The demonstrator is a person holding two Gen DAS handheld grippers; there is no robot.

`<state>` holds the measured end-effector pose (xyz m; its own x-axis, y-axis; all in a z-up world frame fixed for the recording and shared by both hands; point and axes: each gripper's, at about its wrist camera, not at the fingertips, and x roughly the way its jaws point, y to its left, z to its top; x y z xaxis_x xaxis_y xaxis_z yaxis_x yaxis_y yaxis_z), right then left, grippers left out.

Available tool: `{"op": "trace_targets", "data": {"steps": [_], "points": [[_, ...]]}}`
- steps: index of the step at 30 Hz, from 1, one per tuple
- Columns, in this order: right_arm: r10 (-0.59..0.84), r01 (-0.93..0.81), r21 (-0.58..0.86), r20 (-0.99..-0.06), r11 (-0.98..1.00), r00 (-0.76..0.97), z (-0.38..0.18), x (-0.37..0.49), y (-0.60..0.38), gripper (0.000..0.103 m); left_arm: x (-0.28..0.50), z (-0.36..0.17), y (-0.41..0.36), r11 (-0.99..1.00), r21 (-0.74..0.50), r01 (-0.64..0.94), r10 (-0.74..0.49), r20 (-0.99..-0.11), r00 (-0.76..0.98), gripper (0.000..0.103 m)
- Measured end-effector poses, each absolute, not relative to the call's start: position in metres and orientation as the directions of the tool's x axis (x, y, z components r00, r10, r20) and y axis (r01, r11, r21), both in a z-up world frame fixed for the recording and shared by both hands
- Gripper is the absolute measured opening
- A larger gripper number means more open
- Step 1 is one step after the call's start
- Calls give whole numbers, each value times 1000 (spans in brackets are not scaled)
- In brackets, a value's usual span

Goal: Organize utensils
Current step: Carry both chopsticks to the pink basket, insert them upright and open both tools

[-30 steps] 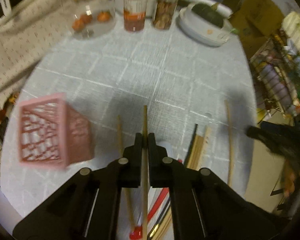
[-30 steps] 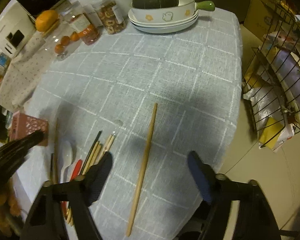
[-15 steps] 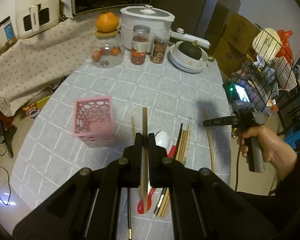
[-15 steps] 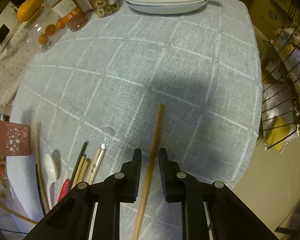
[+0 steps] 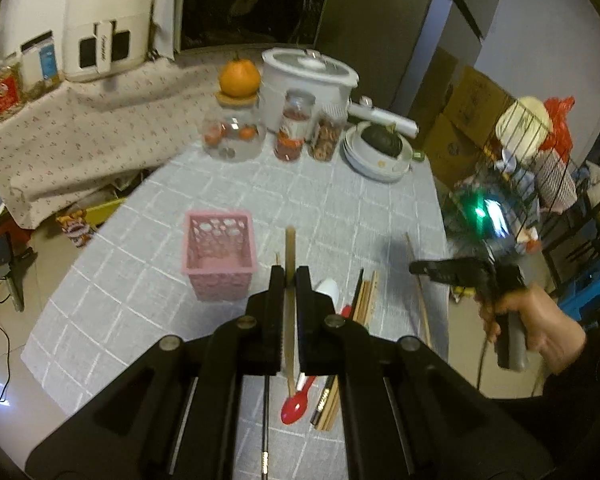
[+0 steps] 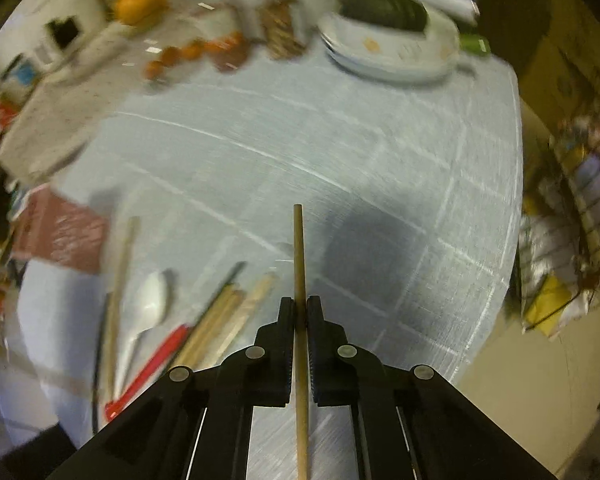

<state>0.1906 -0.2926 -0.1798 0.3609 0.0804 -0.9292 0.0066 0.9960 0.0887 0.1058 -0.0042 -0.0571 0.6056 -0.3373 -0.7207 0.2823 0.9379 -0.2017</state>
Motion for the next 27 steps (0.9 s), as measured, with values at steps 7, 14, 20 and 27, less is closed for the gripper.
{"op": "trace_targets", "data": {"steps": [7,14,20,27], "points": [[116,-47,107,-858,993,501,-124,166,-272,6,100,-28,15,948,-203,247,-319,-633,706,6],[157,-99,122,-760,988,631,-73,151,-238,6,93,-1,36,947,-242,210,-305,-475,825,6],[205,-137,154,-670,979,714,-36,149,-215,6,103,5,43,964,-220,151,-228,-385,895,6],[293,-186,237,-587,954,755,-9,156,-189,6,132,-15,41,973,-208,101,-182,-415,891,6]]}}
